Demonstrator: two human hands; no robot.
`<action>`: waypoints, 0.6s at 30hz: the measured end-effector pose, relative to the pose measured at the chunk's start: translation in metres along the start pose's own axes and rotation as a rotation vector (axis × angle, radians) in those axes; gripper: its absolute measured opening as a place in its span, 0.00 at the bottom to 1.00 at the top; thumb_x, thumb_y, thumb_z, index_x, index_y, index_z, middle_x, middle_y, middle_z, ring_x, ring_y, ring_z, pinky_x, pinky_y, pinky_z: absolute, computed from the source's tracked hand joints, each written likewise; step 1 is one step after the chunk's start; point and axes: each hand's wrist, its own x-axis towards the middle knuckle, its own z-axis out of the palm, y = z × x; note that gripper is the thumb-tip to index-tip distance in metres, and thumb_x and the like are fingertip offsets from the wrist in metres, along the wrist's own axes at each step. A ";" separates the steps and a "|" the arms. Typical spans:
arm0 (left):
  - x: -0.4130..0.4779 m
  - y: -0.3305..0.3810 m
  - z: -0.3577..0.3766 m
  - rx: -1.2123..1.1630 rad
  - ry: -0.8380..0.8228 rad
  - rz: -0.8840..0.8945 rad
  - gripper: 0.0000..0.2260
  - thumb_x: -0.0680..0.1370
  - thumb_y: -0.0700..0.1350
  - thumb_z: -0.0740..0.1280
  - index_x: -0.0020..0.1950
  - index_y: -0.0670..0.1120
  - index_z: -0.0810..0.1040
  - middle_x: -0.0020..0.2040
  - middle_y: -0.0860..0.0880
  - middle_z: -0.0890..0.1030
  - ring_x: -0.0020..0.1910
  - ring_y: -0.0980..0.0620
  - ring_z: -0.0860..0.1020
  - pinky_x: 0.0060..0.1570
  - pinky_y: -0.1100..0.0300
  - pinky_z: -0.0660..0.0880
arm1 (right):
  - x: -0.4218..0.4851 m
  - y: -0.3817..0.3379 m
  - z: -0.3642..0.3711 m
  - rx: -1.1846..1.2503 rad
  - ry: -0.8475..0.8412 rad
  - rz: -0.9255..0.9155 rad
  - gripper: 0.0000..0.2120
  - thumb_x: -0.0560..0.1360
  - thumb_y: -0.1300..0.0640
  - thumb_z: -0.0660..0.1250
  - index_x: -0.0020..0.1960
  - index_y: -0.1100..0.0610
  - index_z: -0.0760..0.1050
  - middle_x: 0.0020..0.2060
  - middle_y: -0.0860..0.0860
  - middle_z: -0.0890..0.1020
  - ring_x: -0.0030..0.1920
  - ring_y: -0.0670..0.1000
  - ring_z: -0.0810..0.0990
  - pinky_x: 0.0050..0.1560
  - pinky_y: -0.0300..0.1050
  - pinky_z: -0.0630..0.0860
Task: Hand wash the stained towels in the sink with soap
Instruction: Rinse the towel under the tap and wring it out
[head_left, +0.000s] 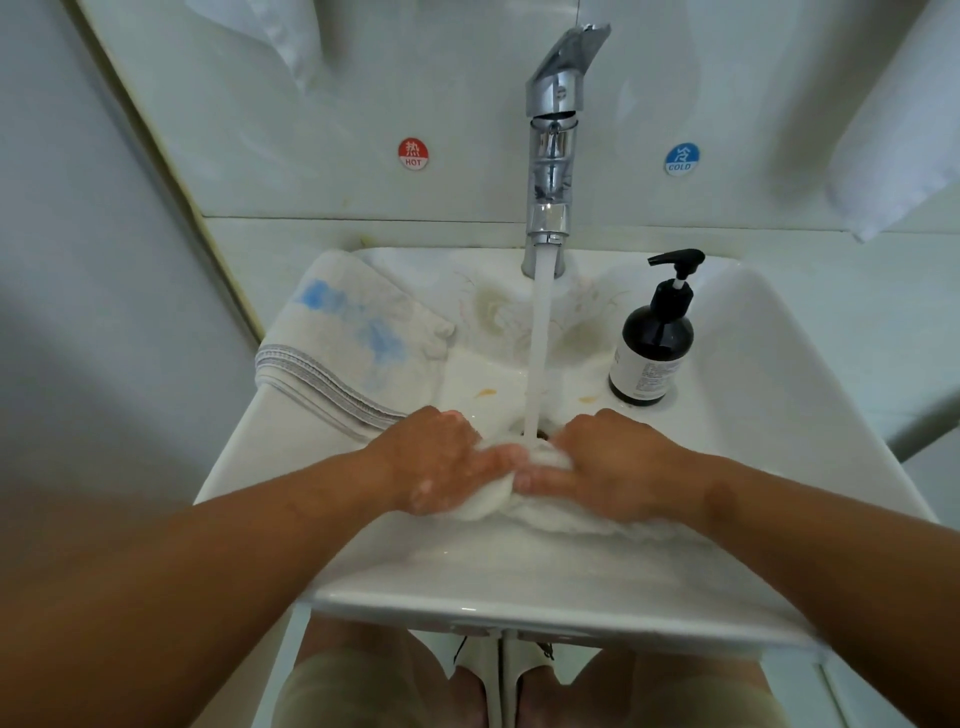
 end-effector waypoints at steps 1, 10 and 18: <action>-0.001 -0.004 0.002 -0.054 0.045 -0.022 0.13 0.83 0.63 0.52 0.55 0.59 0.71 0.43 0.50 0.77 0.47 0.45 0.79 0.50 0.51 0.76 | -0.001 -0.001 -0.001 -0.031 0.004 0.019 0.26 0.73 0.23 0.54 0.45 0.45 0.71 0.40 0.44 0.77 0.43 0.48 0.79 0.46 0.48 0.76; -0.011 0.009 0.010 -0.092 -0.068 -0.044 0.32 0.80 0.68 0.50 0.80 0.53 0.52 0.66 0.43 0.72 0.59 0.41 0.77 0.60 0.49 0.74 | -0.015 -0.010 0.014 -0.299 -0.038 -0.022 0.40 0.77 0.27 0.53 0.80 0.45 0.44 0.65 0.53 0.69 0.58 0.59 0.77 0.55 0.54 0.76; -0.005 0.008 -0.005 -0.033 0.024 -0.146 0.29 0.81 0.68 0.48 0.50 0.48 0.77 0.47 0.44 0.80 0.47 0.43 0.79 0.45 0.53 0.73 | -0.002 -0.003 0.005 -0.111 -0.024 -0.002 0.26 0.75 0.24 0.53 0.51 0.46 0.71 0.40 0.47 0.73 0.43 0.54 0.76 0.43 0.50 0.72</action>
